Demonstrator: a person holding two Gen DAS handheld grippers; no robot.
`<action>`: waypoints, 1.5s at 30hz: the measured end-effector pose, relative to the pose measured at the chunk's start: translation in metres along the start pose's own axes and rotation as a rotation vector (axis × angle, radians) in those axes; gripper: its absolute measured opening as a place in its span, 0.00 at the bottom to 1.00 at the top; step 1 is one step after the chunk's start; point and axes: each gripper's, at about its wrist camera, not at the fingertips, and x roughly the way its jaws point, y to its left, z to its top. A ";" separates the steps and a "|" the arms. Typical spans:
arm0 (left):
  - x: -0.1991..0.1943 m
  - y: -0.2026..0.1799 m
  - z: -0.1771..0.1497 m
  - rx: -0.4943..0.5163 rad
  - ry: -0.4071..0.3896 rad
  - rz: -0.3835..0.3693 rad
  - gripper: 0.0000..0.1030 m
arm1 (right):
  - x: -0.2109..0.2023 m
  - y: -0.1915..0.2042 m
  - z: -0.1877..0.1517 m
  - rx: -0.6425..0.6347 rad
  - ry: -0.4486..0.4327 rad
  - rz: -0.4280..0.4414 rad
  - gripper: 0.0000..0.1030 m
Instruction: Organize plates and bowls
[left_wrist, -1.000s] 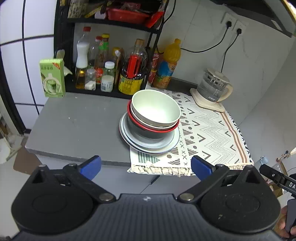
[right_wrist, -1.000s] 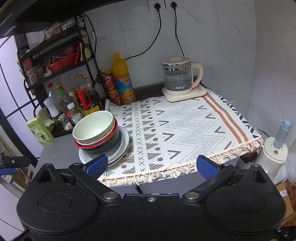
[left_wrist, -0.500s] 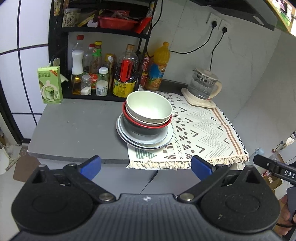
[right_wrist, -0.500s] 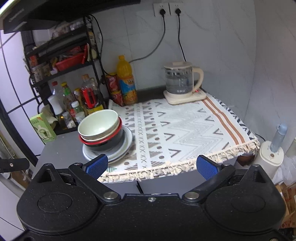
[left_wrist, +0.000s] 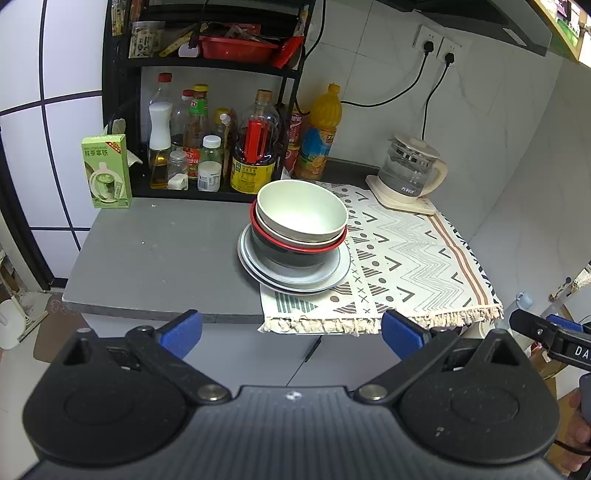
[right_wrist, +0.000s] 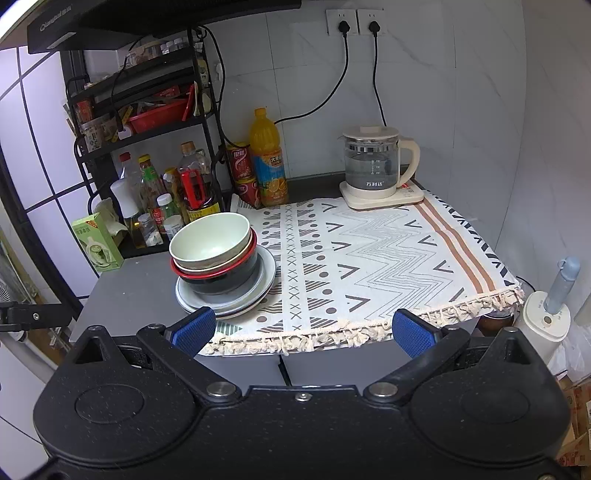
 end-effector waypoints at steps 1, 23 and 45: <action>0.000 -0.001 0.000 0.003 -0.001 0.000 0.99 | -0.001 0.000 0.000 0.000 -0.001 0.001 1.00; 0.004 -0.005 0.002 0.005 -0.009 0.010 0.99 | 0.002 0.001 -0.003 -0.015 0.017 0.023 1.00; 0.008 -0.016 0.003 0.014 0.008 0.001 0.99 | 0.001 -0.010 -0.003 -0.002 0.020 -0.005 1.00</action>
